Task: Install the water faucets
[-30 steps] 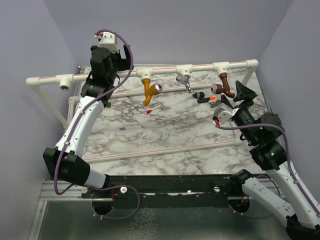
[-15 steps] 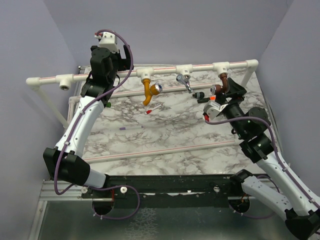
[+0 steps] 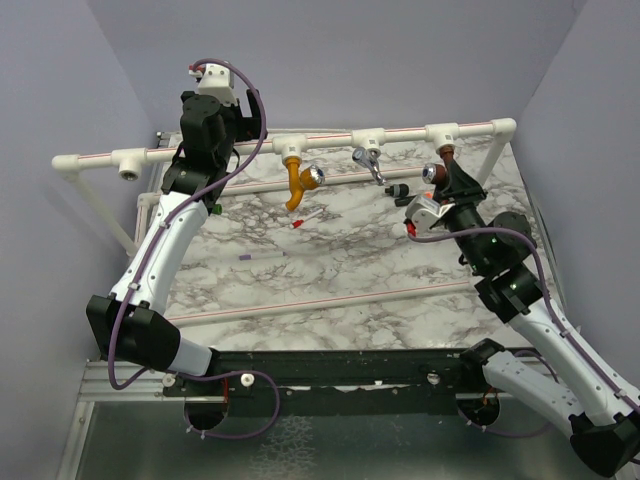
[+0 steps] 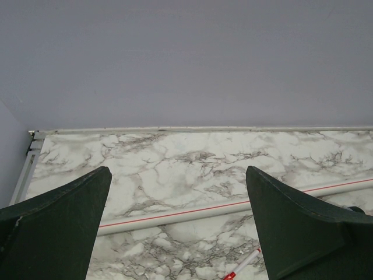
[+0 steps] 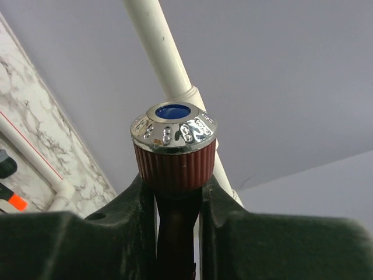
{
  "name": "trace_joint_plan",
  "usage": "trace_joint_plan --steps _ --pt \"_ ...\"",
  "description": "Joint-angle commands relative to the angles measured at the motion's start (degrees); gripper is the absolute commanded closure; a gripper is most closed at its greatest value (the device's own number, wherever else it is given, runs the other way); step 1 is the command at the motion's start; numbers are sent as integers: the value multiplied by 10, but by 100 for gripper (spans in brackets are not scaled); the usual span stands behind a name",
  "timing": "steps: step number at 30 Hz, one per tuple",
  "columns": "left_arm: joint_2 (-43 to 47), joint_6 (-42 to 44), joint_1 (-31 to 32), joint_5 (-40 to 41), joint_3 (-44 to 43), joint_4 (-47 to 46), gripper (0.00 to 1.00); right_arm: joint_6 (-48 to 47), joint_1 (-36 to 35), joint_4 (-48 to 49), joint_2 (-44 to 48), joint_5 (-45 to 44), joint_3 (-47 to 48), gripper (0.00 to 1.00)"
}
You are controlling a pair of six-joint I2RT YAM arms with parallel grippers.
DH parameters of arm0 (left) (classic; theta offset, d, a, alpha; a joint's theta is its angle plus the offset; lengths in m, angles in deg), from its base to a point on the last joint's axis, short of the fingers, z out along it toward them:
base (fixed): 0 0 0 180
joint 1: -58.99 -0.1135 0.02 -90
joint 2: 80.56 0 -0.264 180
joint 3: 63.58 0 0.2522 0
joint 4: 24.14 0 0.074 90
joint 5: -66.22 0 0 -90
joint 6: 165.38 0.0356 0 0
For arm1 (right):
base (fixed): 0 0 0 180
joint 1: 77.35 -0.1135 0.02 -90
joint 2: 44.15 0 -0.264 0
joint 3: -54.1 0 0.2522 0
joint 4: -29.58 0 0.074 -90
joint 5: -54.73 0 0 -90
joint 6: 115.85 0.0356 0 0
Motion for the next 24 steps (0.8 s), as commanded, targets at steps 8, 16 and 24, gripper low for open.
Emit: trace_joint_plan --steps 8,16,24 --pt "-17 1 1 -18 17 66 1 260 -1 101 -2 -35 -27 100" --pt "-17 1 1 -18 16 66 1 502 -1 140 8 -100 -24 100" --pt "-16 1 1 -19 17 66 1 773 -1 125 17 -158 -19 99"
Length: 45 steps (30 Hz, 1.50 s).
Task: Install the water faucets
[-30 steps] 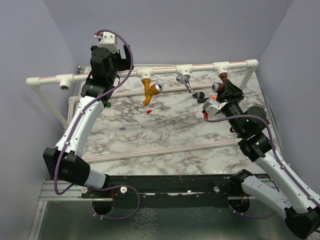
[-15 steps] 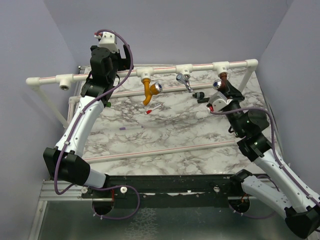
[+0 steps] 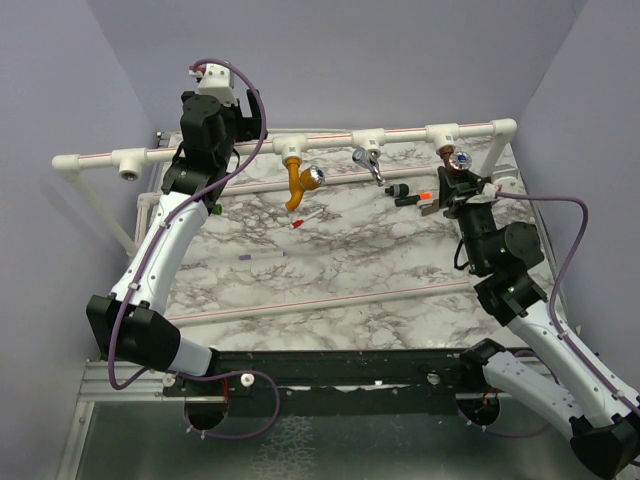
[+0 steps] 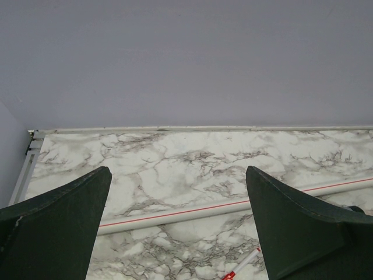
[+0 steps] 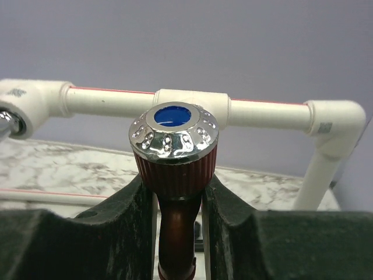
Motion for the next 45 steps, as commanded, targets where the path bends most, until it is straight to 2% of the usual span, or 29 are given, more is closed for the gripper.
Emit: trace_joint_plan --steps 1,9,18,24,32,40,42,45 --pt "-16 1 1 -19 16 65 1 224 -1 5 8 -70 10 99" --pt "-16 3 1 -16 17 66 1 521 -1 -59 11 -151 17 100" --pt "-16 4 1 -16 17 66 1 811 -1 -164 10 -162 33 100" --pt "-15 4 1 -15 18 65 1 957 -1 -207 10 -154 34 99" --pt "-18 2 1 -19 17 66 1 1062 -1 -253 1 -108 55 100" --pt "-18 3 1 -16 17 66 1 1058 -1 -261 9 -92 72 98" --pt "-18 3 1 -16 17 65 1 1053 -1 -266 10 -93 71 91" --pt "-18 4 1 -15 18 66 1 1048 -1 -274 14 -93 67 71"
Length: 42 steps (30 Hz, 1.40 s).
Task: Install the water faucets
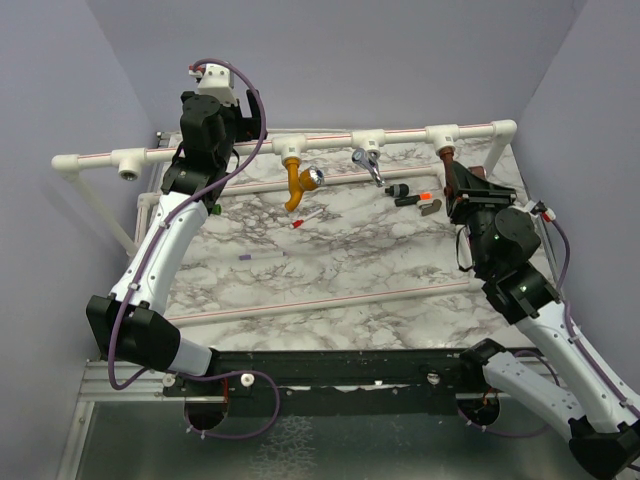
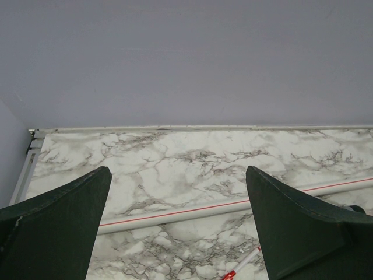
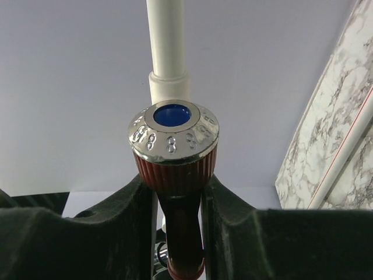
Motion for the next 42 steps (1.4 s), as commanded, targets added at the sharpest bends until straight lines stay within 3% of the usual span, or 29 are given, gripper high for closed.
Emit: trace_joint_plan --steps 1,7,11,17,27,34,42 --pt "-18 4 2 -15 17 64 1 13 -9 -48 10 51 10 63" --pt "-18 4 2 -14 17 64 1 -8 -8 -68 26 41 14 38" --pt "-18 4 2 -14 18 64 1 -20 -8 -90 40 32 23 30" --pt "-17 4 2 -14 18 64 1 -58 -8 -142 60 34 45 24" --pt "-18 4 2 -16 17 64 1 -204 -8 -233 118 19 84 23" --pt "-18 2 2 -17 17 64 1 -431 -8 -181 153 50 77 24" --pt "-18 2 2 -17 18 64 1 -762 -8 -144 150 158 109 28"
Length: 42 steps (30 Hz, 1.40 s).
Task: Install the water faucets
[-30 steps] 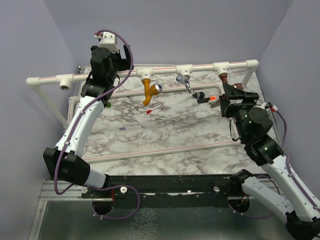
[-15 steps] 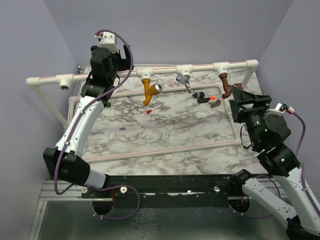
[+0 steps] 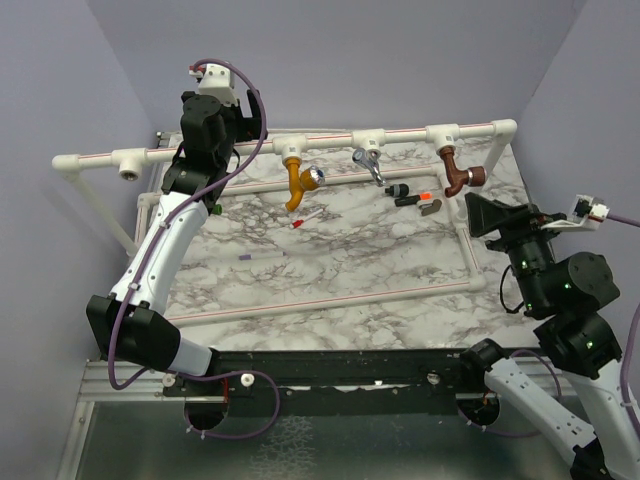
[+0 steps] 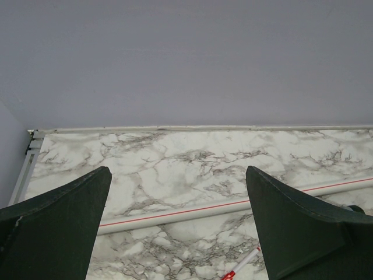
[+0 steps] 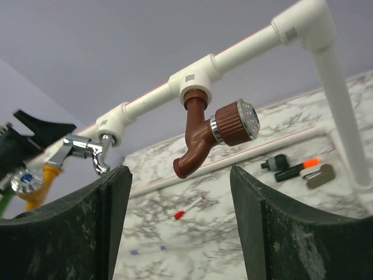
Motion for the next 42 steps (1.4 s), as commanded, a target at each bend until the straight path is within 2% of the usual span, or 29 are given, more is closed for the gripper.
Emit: trace_joint_plan --steps 1,8,13,15,25,34,42 --pt "-18 2 1 -17 17 65 1 -271 -2 19 -5 81 36 28" --pt "-19 2 1 -19 17 65 1 -525 -2 -26 -8 182 64 28" --pt "-19 2 1 -19 17 65 1 -689 -3 -112 -17 320 91 27" --pt "-20 1 1 -21 17 65 1 -743 -2 -126 -17 340 94 27" --pt "-20 1 1 -20 16 65 1 -959 -2 -123 -43 269 54 24" --pt "-19 0 1 -24 16 65 1 -1048 -2 0 -62 211 9 24" --pt "-18 -1 1 -24 17 64 1 -1199 -3 97 -96 119 -45 24"
